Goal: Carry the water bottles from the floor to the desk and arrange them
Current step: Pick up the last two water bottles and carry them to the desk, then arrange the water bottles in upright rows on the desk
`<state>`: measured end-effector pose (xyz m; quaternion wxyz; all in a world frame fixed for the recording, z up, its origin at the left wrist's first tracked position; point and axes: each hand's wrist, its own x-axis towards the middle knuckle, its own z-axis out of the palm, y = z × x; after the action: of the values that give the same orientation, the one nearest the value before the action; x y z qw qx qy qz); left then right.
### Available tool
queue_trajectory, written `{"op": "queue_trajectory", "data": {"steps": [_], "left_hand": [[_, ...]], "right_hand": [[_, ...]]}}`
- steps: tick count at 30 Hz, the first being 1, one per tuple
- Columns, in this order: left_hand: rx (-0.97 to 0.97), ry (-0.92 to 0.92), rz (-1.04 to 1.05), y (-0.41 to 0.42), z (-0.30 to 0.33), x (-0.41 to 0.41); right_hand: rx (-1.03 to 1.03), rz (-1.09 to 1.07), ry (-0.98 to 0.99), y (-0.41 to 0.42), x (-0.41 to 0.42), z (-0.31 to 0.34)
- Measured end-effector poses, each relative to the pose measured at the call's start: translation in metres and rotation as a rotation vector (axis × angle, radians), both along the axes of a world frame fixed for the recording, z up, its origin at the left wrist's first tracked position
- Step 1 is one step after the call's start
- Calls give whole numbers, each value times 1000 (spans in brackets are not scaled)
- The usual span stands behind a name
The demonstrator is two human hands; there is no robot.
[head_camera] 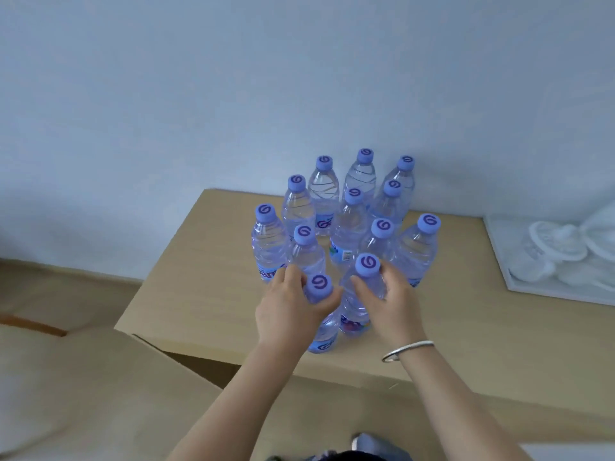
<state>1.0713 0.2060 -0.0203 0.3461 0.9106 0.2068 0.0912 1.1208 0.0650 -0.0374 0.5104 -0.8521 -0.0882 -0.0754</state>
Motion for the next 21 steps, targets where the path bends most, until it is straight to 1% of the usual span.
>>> {"op": "queue_trajectory", "data": {"steps": [2,5,6,8,10,11,14,17,19,21], "left_hand": [[-8,-14,-48,3,-3,1],[-44,10,-139,16,-4,-1],[-58,18,-171,21,-4,-3],[-70,33,-216,35,-6,-7],[-81,61,-218,48,-8,-13],[-83,73,-214,54,-8,-15],[-73,76,-192,77,-9,-18],[-66,76,-177,103,-8,-19],[-70,99,-195,116,-8,-17],[-79,112,-208,127,-9,-16]], "right_hand": [[-20,-31,2,2,-4,4],[-75,-113,-27,7,-16,10],[-79,-156,-63,10,-22,14],[-82,-210,-232,19,-34,26],[-110,-202,-384,31,-45,42],[-115,-180,-428,38,-49,50],[-89,-81,-484,68,-55,72],[-45,43,-436,103,-57,82],[-30,86,-314,124,-53,82],[-27,82,-143,143,-44,78]]}}
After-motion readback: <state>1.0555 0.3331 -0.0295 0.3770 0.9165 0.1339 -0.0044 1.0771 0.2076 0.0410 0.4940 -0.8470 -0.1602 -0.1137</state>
